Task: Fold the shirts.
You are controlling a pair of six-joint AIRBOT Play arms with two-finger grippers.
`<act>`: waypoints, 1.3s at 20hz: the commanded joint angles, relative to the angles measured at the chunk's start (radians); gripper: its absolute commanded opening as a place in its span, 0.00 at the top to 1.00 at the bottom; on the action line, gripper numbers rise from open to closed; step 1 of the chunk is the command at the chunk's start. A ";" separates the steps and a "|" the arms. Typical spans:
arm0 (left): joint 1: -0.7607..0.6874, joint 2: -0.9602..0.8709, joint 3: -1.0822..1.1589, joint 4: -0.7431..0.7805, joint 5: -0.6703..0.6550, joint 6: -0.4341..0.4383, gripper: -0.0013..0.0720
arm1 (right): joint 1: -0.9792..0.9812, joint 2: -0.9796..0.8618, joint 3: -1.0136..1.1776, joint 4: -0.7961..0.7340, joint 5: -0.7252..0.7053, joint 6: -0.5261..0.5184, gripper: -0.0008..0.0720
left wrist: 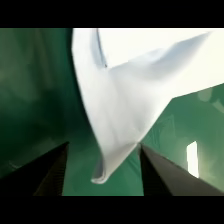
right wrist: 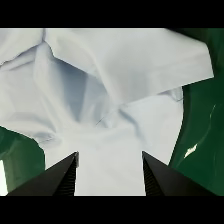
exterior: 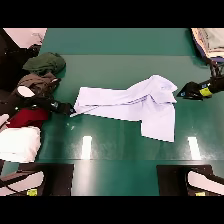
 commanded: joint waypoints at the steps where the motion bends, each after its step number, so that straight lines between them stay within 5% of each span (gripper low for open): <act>1: -0.040 -0.035 -0.014 -0.018 0.031 0.040 0.28 | -0.001 0.050 -0.064 -0.001 -0.005 -0.001 0.37; 2: -0.040 -0.035 -0.010 -0.018 0.029 0.039 0.31 | -0.001 0.059 -0.069 -0.003 -0.004 -0.001 0.37; 5: -0.040 -0.035 0.008 -0.018 -0.010 0.034 0.95 | -0.016 0.066 -0.068 -0.003 0.005 -0.001 0.37; 13: -0.039 -0.008 0.275 -0.022 -0.145 -0.057 0.95 | -0.193 -0.091 -0.069 0.000 0.032 -0.011 0.37; 26: -0.039 -0.008 0.283 -0.027 -0.117 -0.127 0.95 | -0.171 -0.361 -0.068 0.225 -0.095 -0.148 0.48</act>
